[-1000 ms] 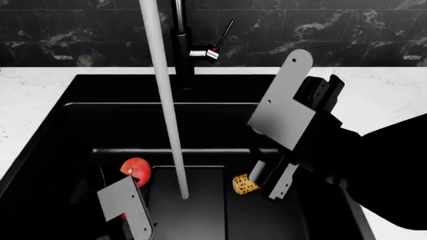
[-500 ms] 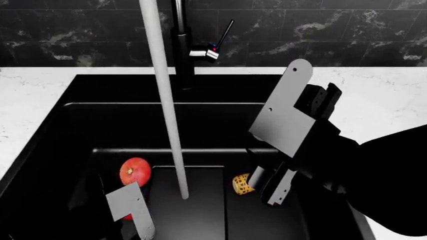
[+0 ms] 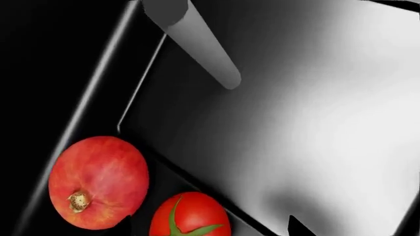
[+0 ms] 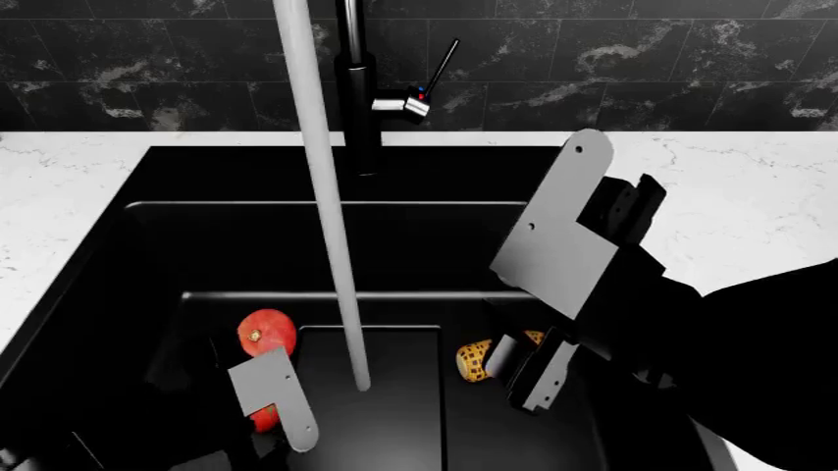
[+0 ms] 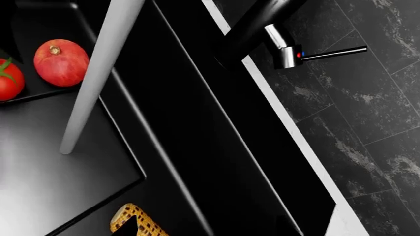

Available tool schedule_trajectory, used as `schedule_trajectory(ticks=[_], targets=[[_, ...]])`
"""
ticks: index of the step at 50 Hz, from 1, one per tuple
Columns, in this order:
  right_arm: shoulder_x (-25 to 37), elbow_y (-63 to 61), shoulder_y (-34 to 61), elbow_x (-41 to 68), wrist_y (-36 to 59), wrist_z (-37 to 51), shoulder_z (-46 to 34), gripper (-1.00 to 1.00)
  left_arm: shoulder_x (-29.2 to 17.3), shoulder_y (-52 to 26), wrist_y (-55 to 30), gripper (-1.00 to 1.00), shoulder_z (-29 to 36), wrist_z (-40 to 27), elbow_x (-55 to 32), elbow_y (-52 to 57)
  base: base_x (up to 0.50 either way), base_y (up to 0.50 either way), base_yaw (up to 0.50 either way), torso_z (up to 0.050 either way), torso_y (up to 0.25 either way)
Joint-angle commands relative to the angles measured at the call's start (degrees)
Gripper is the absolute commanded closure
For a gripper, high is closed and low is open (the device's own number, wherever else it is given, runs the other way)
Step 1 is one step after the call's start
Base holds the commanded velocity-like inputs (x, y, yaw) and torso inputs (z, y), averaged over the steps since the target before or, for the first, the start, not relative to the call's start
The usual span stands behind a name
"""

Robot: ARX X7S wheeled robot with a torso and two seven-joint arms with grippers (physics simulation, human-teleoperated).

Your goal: Pick the tomatos and corns from the sink and place them in one bowl. Place the pomegranate in the other bowl. Then turn off the sink faucet.

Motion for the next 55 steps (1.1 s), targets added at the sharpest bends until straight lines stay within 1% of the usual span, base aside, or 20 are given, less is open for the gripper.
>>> schedule_trajectory(ticks=[1, 11, 33, 35, 40, 41, 44, 55], targets=[[-0.1, -0.04, -0.46, -1.37, -0.84, -1.1, -0.32, -1.0, 1.97, 0.36, 2.66, -1.0, 2.34, -0.18, 1.37, -5.5, 0.0, 0.0, 0.0, 0.0, 0.0], [0.26, -0.26, -1.09, -2.64, -1.63, -2.05, -0.56, -1.0, 2.11, 1.11, 3.25, -1.0, 3.58, -0.5, 2.09, -7.61, 0.0, 0.0, 0.0, 0.0, 0.0], [1.21, -1.46, -2.6, -3.55, -3.28, -2.44, -0.97, -1.0, 1.59, 1.82, 2.98, -1.0, 3.44, -1.33, 2.26, -8.9, 0.0, 0.0, 0.0, 0.0, 0.0], [1.19, -1.53, -2.64, -3.63, -3.4, -2.48, -1.0, -1.0, 1.53, 2.05, 3.22, -1.0, 4.05, -0.9, 2.25, -9.24, 0.0, 0.0, 0.0, 0.0, 0.0], [1.23, -1.42, -2.96, -4.37, -3.8, -2.99, -1.14, -1.0, 0.61, 1.94, 3.93, -1.0, 8.69, 0.26, 4.82, -10.61, 0.0, 0.0, 0.0, 0.0, 0.0], [1.26, -1.4, -3.05, -4.56, -3.91, -3.09, -1.17, -1.0, 0.58, 1.85, 4.24, 1.0, 9.34, -0.05, 5.59, -11.09, 0.0, 0.0, 0.0, 0.0, 0.0], [1.33, -1.35, -3.33, -5.08, -4.24, -3.37, -1.23, -1.0, 0.46, 1.51, 5.99, 1.0, 11.09, -0.87, 7.79, -12.69, 0.0, 0.0, 0.0, 0.0, 0.0], [1.43, -1.65, -4.31, -5.86, -5.26, -3.65, -1.49, -1.0, 1.54, 1.36, 6.42, 1.0, 11.21, -2.36, 8.85, -15.57, 0.0, 0.0, 0.0, 0.0, -0.006]])
